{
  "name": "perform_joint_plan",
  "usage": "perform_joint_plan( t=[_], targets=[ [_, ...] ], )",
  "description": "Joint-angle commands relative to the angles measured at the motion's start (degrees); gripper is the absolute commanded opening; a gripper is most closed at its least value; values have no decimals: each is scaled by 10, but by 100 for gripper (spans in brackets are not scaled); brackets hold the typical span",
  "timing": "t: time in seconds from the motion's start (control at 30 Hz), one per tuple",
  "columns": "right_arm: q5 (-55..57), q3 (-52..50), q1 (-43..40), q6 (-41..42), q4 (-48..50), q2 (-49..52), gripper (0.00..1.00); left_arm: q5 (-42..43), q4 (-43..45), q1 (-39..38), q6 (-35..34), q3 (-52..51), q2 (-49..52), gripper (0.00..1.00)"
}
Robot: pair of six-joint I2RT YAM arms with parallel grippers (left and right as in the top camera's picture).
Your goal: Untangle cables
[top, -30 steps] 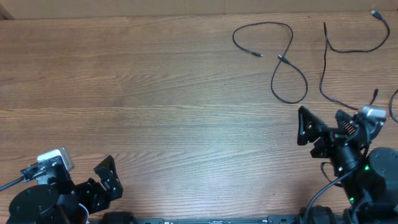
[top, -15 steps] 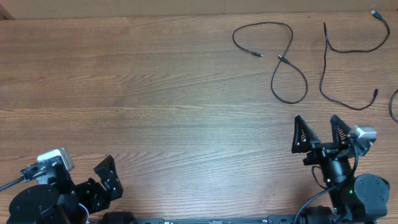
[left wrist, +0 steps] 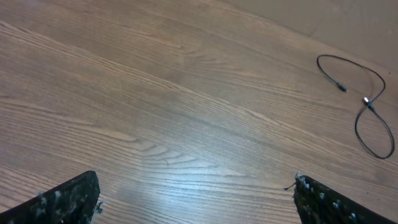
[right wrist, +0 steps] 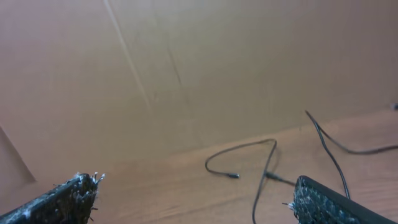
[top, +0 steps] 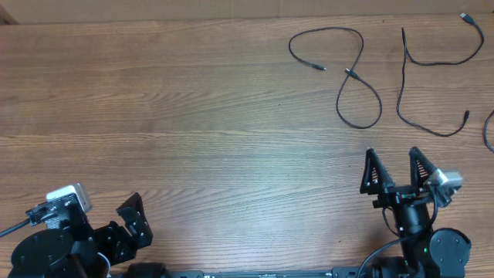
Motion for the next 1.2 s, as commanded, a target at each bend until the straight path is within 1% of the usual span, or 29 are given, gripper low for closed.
perform_joint_plan(
  t=[0.0,0.37,0.6,1.17],
  targets=[
    [7,-20,-2,2,9,-18,100,2,1,-1,-12,1,-6,100],
    [7,-61,-2,2,27,-30,100,2,1,-1,-12,1,-6,100],
    [7,-104,-2,2,88,-30,100,2,1,-1,-12,1,-6,100],
    [7,-152,-2,2,133,-30,100,2,1,-1,-12,1,-6,100]
  ],
)
